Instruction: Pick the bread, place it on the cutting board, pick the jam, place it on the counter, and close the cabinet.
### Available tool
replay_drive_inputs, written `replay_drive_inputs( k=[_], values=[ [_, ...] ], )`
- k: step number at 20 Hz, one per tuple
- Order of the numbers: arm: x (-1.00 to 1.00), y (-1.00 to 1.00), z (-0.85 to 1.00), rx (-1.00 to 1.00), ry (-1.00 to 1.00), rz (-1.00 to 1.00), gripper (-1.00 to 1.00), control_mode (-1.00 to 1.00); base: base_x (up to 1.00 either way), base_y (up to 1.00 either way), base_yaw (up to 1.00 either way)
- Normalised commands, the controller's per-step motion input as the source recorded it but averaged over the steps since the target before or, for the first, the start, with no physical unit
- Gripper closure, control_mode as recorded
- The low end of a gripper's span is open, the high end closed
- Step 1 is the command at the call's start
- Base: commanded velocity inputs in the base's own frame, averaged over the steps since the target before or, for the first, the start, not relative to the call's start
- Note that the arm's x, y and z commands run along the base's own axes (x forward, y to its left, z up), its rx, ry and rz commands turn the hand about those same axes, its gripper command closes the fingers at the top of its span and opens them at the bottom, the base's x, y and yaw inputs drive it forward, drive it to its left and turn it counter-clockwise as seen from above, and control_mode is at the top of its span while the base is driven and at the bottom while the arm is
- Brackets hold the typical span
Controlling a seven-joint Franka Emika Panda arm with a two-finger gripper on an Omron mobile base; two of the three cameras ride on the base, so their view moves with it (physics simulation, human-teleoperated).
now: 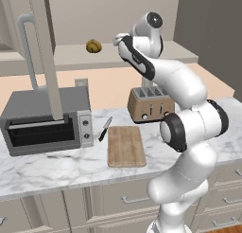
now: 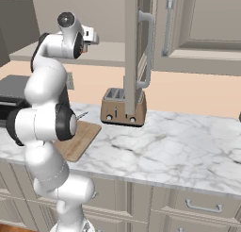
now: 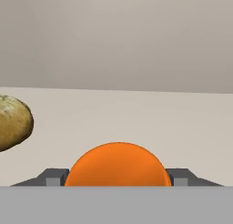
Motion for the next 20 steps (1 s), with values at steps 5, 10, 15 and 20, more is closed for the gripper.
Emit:
replay_drive_inputs(
  k=[5, 10, 15, 20],
  values=[
    [-0.44, -0.16, 0.03, 0.0, 0.0, 0.0, 1.0, -1.0, 0.0, 0.0, 0.0],
    [-0.75, -0.18, 0.0, 0.0, 0.0, 0.0, 1.0, -1.0, 0.0, 0.0, 0.0],
    [-0.81, -0.24, 0.0, 0.0, 0.0, 0.0, 1.0, -1.0, 0.0, 0.0, 0.0],
    [-0.72, -0.26, 0.0, 0.0, 0.0, 0.0, 1.0, -1.0, 0.0, 0.0, 0.0]
  ],
)
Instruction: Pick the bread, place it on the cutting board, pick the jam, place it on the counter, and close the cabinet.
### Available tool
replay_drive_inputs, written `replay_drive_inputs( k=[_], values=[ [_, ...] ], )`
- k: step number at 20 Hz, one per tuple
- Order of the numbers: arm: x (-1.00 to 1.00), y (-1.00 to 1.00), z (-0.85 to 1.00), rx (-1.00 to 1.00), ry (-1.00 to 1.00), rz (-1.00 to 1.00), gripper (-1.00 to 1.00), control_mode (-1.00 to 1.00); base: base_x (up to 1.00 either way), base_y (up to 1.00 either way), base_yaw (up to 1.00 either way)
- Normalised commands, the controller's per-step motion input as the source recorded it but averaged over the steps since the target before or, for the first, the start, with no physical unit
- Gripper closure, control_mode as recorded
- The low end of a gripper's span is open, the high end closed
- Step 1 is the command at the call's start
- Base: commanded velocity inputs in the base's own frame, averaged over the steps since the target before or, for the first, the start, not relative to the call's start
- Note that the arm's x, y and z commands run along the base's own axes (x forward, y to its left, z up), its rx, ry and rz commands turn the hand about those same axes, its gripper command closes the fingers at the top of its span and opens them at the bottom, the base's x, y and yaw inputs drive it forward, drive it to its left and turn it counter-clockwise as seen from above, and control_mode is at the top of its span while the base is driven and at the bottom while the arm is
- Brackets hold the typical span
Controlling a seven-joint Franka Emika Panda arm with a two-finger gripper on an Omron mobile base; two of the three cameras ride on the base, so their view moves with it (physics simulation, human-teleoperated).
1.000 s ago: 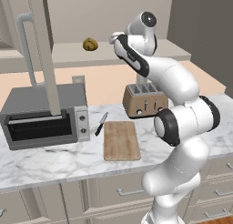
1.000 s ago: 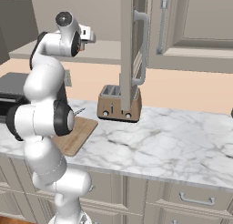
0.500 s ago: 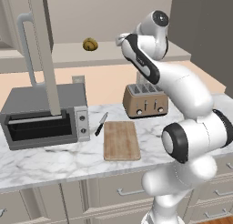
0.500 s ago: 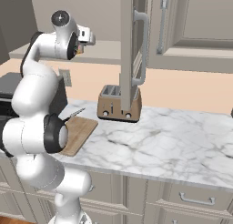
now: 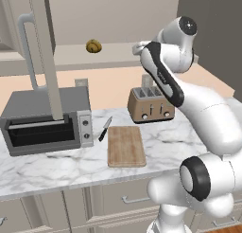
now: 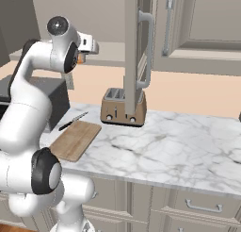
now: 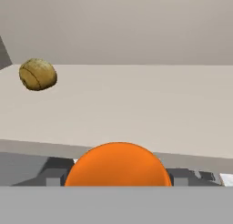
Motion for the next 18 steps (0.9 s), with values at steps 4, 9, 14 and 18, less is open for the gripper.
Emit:
replay_drive_inputs(
  k=[4, 9, 14, 18],
  values=[
    [-0.42, -0.26, -0.01, 0.0, 0.0, 0.0, 1.0, -1.0, 0.0, 0.0, 0.0],
    [-0.07, -0.28, -0.26, 0.0, 0.0, -0.01, 1.0, -1.0, 0.0, 0.0, 0.0],
    [-0.07, -0.37, -0.44, 0.0, 0.0, 0.0, 1.0, -1.0, 0.0, 0.0, 0.0],
    [-0.06, -0.3, -0.48, 0.0, 0.0, 0.0, 1.0, -1.0, 0.0, 0.0, 0.0]
  ],
)
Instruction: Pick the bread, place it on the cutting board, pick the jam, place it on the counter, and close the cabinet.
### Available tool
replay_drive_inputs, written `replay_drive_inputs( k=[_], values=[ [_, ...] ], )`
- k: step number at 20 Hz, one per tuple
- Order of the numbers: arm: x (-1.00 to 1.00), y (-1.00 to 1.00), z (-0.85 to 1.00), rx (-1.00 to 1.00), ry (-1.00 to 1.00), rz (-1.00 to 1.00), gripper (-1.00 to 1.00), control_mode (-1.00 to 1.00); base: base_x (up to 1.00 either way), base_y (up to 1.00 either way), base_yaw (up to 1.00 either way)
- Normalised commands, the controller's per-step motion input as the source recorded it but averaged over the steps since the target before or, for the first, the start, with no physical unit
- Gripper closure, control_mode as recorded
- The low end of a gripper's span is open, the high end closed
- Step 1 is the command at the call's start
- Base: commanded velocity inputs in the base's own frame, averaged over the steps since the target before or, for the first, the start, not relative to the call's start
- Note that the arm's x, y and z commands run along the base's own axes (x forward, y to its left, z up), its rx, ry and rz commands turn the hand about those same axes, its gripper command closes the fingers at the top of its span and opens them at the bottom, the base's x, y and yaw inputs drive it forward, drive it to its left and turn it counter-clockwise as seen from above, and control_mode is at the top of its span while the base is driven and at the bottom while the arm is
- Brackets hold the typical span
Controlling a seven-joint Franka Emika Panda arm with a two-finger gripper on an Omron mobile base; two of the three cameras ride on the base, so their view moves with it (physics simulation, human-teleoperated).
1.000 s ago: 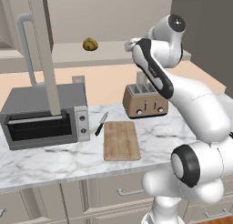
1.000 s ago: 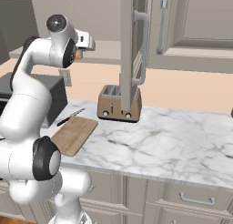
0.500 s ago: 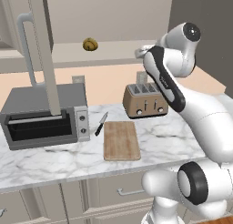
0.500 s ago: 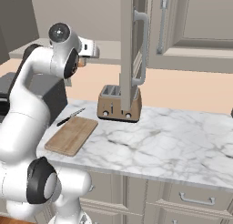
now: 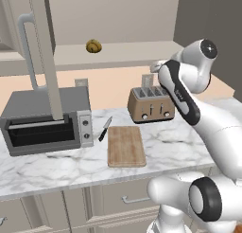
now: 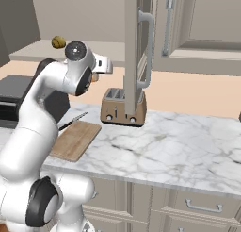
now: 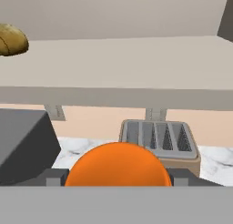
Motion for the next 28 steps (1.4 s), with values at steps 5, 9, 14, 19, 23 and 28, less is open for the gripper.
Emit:
replay_drive_inputs(
  k=[5, 9, 14, 19, 23, 28],
  values=[
    [-0.08, -0.27, -0.58, 0.0, 0.0, 0.0, 1.0, -1.0, 0.0, 0.0, 0.0],
    [-0.04, -0.24, -0.6, 0.0, 0.02, 0.0, 1.0, -1.0, 0.0, 0.0, 0.0],
    [0.0, -0.19, -0.52, 0.0, 0.02, -0.01, 1.0, -1.0, 0.0, 0.0, 0.0],
    [0.0, -0.17, -0.53, 0.0, 0.04, 0.0, 1.0, -1.0, 0.0, 0.0, 0.0],
    [0.0, -0.13, -0.52, 0.0, 0.04, -0.01, 1.0, -1.0, 0.0, 0.0, 0.0],
    [0.0, -0.12, -0.49, 0.0, 0.01, -0.02, 1.0, -1.0, 0.0, 0.0, 0.0]
  ],
)
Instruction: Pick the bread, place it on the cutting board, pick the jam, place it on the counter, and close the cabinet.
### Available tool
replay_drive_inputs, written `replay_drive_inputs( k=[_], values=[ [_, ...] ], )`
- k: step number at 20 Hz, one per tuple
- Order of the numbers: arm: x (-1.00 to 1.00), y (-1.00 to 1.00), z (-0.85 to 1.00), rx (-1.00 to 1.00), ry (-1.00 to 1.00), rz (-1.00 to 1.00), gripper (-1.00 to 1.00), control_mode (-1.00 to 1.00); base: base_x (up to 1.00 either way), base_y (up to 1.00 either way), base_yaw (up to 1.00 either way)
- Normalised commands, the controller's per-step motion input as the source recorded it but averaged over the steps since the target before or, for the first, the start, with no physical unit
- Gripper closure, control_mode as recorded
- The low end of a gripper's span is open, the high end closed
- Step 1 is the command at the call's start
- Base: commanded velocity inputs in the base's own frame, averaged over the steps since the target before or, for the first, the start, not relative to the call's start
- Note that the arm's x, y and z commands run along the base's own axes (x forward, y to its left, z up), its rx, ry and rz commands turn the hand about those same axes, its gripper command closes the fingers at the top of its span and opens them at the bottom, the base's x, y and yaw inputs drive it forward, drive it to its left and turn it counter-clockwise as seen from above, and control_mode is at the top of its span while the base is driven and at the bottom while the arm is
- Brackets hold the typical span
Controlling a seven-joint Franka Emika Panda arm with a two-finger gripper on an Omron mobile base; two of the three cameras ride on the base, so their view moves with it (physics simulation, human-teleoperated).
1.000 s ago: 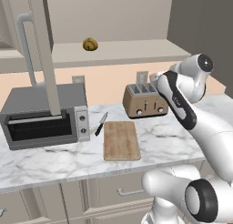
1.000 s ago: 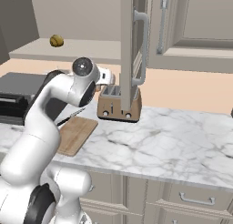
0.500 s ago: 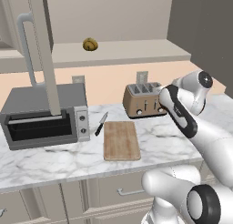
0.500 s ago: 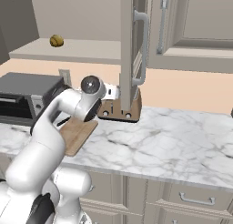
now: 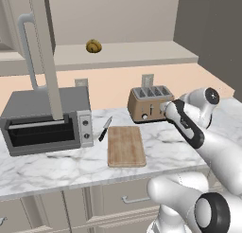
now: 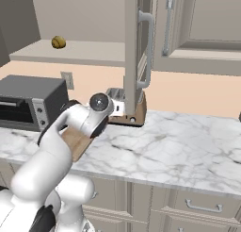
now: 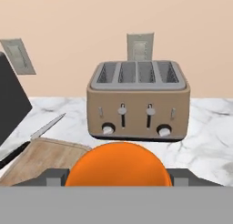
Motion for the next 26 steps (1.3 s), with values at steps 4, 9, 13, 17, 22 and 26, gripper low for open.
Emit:
replay_drive_inputs(
  k=[4, 9, 13, 17, 22, 26],
  values=[
    [0.0, -0.09, -0.46, 0.0, 0.03, -0.02, 1.0, -1.0, 0.0, 0.0, 0.0],
    [0.0, -0.1, -0.48, 0.0, 0.02, -0.03, 1.0, -1.0, 0.0, 0.0, 0.0],
    [0.0, -0.1, -0.5, 0.0, 0.01, -0.03, 1.0, -1.0, 0.0, 0.0, 0.0],
    [0.0, -0.08, -0.49, 0.0, 0.01, -0.03, 1.0, -1.0, 0.0, 0.0, 0.0],
    [0.06, -0.07, -0.41, 0.0, 0.02, -0.03, 1.0, -1.0, 0.0, 0.0, 0.0],
    [0.21, -0.03, -0.35, 0.0, 0.02, -0.02, 1.0, -1.0, 0.0, 0.0, 0.0]
  ],
)
